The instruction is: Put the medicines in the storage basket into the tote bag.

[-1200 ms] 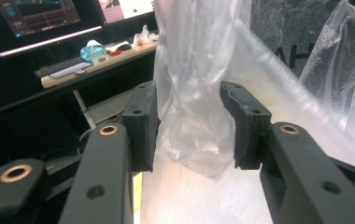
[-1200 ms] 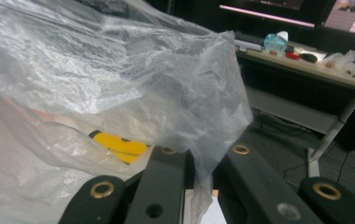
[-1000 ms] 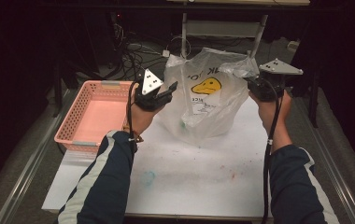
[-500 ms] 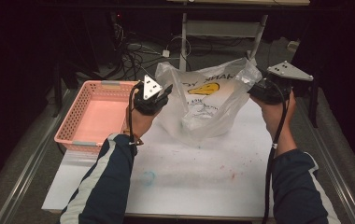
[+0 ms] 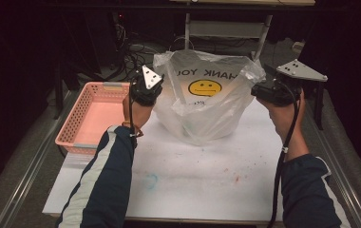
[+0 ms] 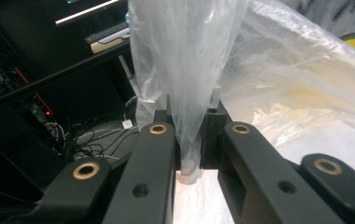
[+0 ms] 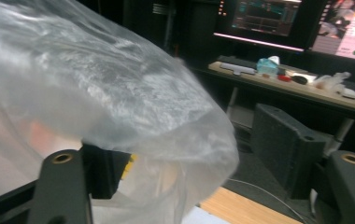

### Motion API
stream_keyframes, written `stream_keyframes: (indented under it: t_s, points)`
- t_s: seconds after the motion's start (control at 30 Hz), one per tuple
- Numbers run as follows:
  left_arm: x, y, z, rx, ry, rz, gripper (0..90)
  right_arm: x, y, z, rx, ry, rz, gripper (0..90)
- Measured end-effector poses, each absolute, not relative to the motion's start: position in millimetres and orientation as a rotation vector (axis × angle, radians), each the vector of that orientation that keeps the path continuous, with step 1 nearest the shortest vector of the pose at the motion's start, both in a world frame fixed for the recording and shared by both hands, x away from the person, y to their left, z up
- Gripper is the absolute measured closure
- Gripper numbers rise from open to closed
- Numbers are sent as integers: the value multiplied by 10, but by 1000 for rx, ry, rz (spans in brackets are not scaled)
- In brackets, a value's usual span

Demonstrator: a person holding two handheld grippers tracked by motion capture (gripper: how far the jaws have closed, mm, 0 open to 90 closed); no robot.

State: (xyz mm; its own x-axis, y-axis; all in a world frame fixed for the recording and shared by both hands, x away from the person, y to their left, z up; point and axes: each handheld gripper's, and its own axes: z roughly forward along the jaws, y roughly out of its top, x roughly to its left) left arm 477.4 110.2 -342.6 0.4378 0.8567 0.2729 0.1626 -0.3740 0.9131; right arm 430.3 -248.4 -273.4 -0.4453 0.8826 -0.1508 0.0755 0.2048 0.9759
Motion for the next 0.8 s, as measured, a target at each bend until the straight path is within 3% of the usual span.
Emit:
stream_keyframes:
  t_s: [0.2,0.53,0.7,0.8]
  points:
    - [4787,1070,-3468,1824,902,1019,847,4234,-2354,-2735,879,1758,1289,249]
    - [4908,1304,-3528,1803,1046,1037,855,4131,-2503,-2874,925,1742,1242,248]
    - [4876,1342,-3528,1783,1016,1002,850,4070,-2588,-2942,976,1715,1186,262]
    - [4820,1300,-3523,1793,985,1010,789,4034,-2611,-3004,968,1731,1211,260]
